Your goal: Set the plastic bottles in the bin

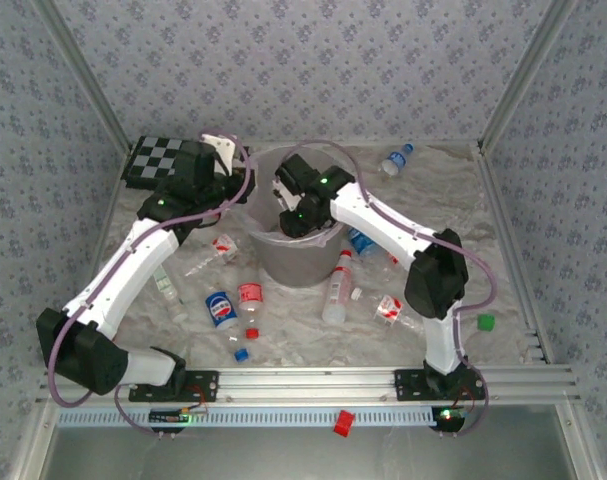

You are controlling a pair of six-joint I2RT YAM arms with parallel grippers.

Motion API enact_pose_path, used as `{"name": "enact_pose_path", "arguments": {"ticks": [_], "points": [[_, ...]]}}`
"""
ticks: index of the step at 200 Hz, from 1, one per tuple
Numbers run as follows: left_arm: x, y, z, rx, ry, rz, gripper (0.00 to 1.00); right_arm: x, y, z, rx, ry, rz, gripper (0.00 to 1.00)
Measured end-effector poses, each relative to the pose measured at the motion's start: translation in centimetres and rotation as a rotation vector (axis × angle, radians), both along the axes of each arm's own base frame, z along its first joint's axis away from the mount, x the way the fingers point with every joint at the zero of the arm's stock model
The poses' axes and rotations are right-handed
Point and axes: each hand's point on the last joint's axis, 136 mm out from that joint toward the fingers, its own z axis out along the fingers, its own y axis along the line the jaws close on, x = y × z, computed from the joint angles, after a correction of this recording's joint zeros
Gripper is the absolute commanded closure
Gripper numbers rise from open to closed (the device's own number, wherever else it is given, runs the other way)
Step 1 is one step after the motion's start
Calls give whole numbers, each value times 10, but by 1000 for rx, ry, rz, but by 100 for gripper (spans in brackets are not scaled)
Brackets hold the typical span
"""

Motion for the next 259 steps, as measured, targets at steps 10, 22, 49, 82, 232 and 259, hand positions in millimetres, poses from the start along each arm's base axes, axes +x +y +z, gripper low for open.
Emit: {"name": "enact_pose_path", "arguments": {"ticks": [10, 22, 49, 82, 232, 259], "points": [[1, 0, 0, 8, 12, 3, 73, 0, 3, -15, -9, 27, -2, 64], [2, 0, -1, 17, 26, 5, 74, 0, 6, -32, -19, 54, -11, 55], [6, -2, 3, 32, 39, 0, 75, 5, 12, -44, -6, 55, -24, 40], [11, -4, 1, 63, 54, -13, 76, 3, 16, -41, 4, 47, -23, 32], [11, 7, -1, 68, 28, -2, 76, 20, -124, 192, 338, -391, -299, 0], [11, 9, -1, 65, 28, 0, 76, 56, -196, 160, 318, -359, -551, 0]]}}
